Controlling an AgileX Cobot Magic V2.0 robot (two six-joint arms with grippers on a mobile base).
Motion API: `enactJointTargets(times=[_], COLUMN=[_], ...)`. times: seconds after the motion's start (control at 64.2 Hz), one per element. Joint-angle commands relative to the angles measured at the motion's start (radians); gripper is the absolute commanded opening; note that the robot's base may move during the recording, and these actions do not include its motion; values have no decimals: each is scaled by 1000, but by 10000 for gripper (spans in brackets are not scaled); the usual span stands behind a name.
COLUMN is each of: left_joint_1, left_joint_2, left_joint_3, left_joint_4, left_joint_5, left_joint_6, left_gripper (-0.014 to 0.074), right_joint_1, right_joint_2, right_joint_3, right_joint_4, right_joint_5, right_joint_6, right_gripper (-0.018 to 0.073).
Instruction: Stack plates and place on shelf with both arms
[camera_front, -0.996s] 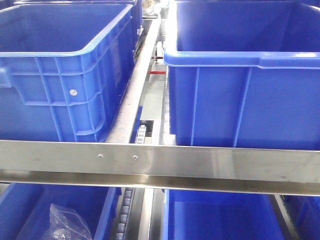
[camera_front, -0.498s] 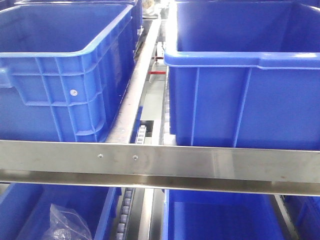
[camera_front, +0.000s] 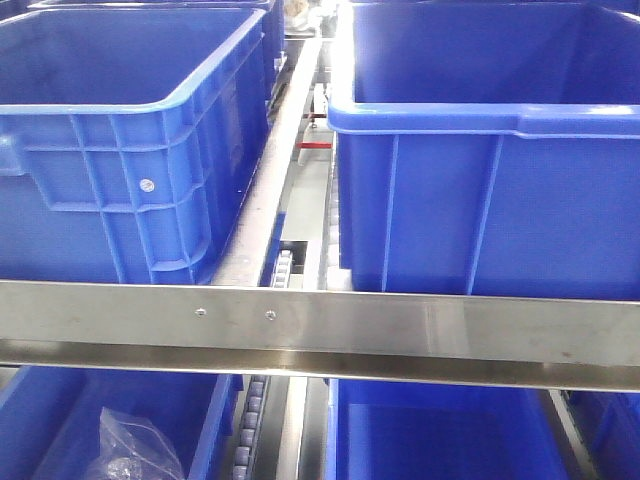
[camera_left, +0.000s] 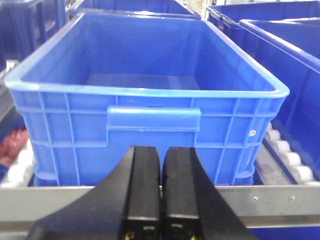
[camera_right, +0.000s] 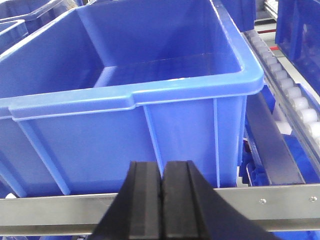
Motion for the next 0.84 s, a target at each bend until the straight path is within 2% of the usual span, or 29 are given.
enactJointTargets(times=[0.0,0.825], left_joint_1=[7,8], left_joint_2=[-22,-22], left_joint_3=[2,2], left_joint_4=[-93,-90], left_joint_5=[-104,-119], left_joint_6=[131,131], left_gripper=[97,97], right_joint_1=[-4,-4], right_joint_2=[-18,-18], right_joint_3=[1,1], right_joint_4=[-3,-3], right_joint_5=[-83,-83], right_joint_6=[-3,-3], right_gripper=[15,15])
